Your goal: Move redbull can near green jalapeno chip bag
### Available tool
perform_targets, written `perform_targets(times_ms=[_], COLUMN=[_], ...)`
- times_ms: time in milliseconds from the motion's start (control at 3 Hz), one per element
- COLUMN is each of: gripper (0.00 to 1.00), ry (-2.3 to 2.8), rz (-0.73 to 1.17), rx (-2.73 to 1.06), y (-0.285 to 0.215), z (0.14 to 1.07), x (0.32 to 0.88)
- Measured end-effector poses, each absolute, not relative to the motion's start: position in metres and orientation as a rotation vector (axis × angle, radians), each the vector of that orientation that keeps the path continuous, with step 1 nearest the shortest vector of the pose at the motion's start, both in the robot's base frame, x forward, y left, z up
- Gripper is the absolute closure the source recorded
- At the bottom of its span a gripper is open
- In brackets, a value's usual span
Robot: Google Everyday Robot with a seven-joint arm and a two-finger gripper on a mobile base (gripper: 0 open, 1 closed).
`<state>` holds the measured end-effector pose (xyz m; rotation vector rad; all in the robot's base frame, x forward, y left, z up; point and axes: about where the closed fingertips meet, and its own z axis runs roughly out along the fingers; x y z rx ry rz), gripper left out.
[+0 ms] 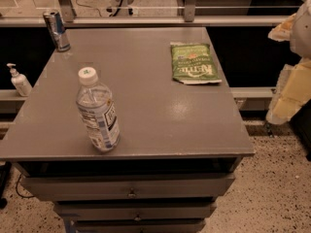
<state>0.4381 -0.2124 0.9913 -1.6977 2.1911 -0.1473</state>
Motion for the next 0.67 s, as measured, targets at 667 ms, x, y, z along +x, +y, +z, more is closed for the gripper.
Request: perform_targets(times_ms=[667], gripper=[0.0], ry=[2.134], rz=[-0.115], rx=[-1.662], y=[-0.196], z=[0.991], x=[0.458])
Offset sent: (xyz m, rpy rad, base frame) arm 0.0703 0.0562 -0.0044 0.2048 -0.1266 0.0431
